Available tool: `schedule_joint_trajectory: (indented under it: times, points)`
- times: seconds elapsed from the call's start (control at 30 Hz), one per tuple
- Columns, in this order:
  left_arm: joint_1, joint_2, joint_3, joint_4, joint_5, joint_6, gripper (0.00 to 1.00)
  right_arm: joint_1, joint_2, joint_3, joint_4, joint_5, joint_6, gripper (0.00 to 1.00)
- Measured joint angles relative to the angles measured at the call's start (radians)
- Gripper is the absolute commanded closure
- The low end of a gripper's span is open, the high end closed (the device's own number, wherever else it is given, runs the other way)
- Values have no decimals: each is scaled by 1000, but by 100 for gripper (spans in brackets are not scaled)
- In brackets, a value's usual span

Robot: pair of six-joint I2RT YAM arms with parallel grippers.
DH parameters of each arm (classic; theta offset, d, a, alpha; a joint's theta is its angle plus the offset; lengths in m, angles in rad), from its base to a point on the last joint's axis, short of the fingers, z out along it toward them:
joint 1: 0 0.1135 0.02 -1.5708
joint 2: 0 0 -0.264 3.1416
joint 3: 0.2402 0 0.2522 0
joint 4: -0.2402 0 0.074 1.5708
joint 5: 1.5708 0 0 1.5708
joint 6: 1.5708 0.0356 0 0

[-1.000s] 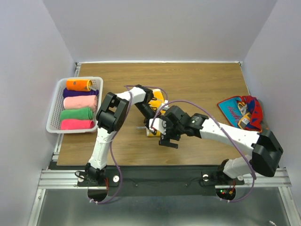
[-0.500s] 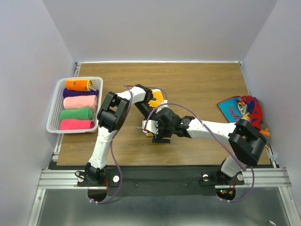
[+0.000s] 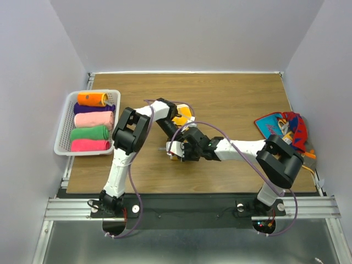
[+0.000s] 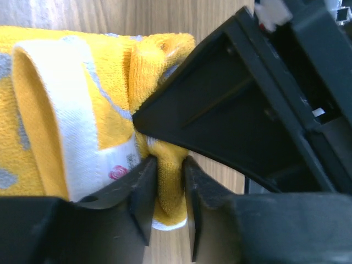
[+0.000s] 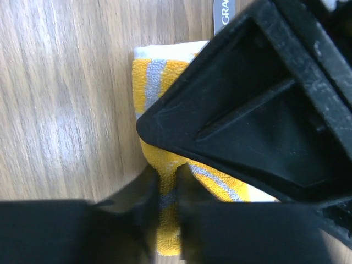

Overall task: Roll the towels
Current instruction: Roll the towel

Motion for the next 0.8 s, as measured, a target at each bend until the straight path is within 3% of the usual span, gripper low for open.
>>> schedule_joint_trajectory:
  times: [0.33,0.63,0.7,0.8]
  points:
    - [80,-143,-13,38,-149,7,45,-36,28,79,-107,-137,75,99]
    - [357,-363,32,88,-210,-6,39,-137,128,241,-318,-344,171,99]
    - [408,-436,-17,143,-203,-21,37,-171,181,313,-385,-415,196,99]
    - [450,-603,-199,252,-210,-43,25,-211,257,402,-459,-507,217,99]
